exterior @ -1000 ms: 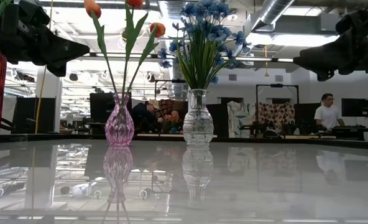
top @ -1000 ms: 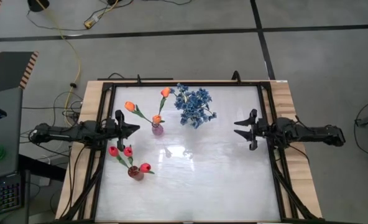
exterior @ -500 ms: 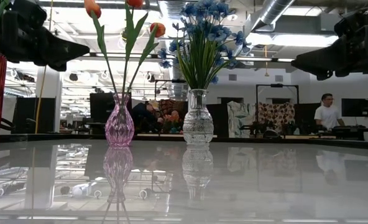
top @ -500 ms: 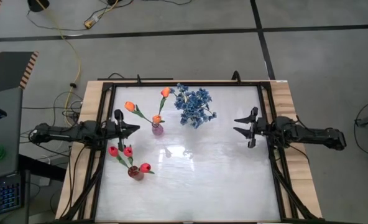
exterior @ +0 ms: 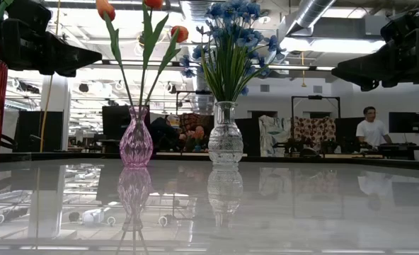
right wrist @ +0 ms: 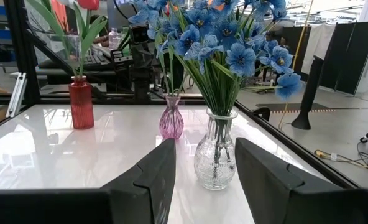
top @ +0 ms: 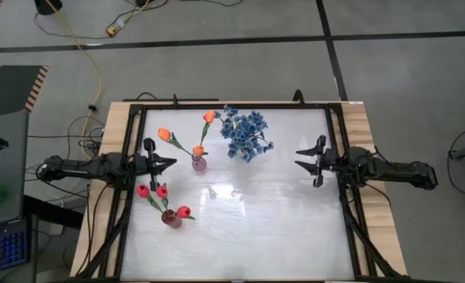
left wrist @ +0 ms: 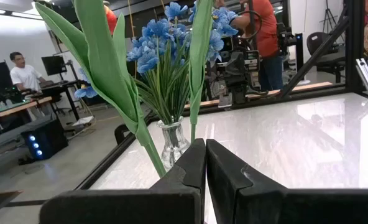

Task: Sort flowers into vase by color
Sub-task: Return to Home Position

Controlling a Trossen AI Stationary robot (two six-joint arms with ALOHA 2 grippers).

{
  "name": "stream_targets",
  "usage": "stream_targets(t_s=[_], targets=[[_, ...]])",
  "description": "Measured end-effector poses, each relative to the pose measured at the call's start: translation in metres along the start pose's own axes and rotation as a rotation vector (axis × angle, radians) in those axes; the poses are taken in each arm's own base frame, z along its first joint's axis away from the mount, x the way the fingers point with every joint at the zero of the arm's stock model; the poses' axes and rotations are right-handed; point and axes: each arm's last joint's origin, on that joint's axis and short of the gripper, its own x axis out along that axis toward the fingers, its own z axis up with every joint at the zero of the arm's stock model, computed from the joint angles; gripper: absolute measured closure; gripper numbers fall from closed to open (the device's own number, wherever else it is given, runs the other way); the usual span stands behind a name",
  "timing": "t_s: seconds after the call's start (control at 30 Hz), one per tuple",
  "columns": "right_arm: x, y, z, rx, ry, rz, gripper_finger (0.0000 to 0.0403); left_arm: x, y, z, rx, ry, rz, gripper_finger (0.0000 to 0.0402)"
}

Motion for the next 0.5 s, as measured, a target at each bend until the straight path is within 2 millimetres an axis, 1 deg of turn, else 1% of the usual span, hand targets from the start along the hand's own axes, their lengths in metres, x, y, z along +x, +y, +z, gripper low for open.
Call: stream_targets(t_s=[0.5], targets=[[0.0000,0.0000,0.0001,0.001,-0.003,0.000,0.0211,0.0000,0.0000,0.0000,-0.012,0.001,0.002,0.0401]])
